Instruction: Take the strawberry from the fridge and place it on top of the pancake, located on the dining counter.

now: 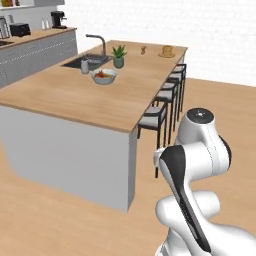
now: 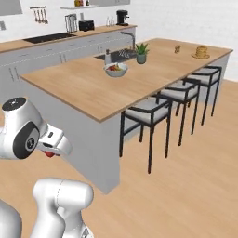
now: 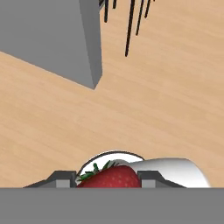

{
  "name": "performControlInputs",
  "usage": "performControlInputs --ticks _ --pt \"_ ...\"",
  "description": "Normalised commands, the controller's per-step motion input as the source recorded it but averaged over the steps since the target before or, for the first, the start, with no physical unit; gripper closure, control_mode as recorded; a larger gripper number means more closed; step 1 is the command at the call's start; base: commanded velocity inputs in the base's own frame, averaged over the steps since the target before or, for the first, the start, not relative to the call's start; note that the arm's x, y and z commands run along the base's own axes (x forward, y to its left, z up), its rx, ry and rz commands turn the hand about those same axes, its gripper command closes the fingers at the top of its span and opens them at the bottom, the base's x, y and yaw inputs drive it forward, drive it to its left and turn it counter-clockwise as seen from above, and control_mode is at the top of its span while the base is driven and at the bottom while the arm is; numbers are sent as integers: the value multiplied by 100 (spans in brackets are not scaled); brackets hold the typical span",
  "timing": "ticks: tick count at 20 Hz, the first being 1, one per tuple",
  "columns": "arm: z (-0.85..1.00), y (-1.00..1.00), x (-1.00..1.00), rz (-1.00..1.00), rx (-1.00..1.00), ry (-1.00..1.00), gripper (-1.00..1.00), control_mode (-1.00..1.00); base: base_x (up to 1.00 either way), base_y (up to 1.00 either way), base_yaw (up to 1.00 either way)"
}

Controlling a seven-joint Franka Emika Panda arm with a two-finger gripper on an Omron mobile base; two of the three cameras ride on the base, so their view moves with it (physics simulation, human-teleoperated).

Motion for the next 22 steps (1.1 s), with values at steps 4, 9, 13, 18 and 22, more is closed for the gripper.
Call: performControlInputs --ticks 4,9,13,18,22 --pt "0 0 0 0 0 0 100 100 35 -100 26" --pt "0 0 0 0 0 0 100 100 35 -100 27" --pt "0 0 0 0 0 0 100 100 27 -100 28" --pt "0 0 0 0 0 0 100 100 18 -100 29" --pt "0 0 0 0 0 0 100 100 13 -100 23"
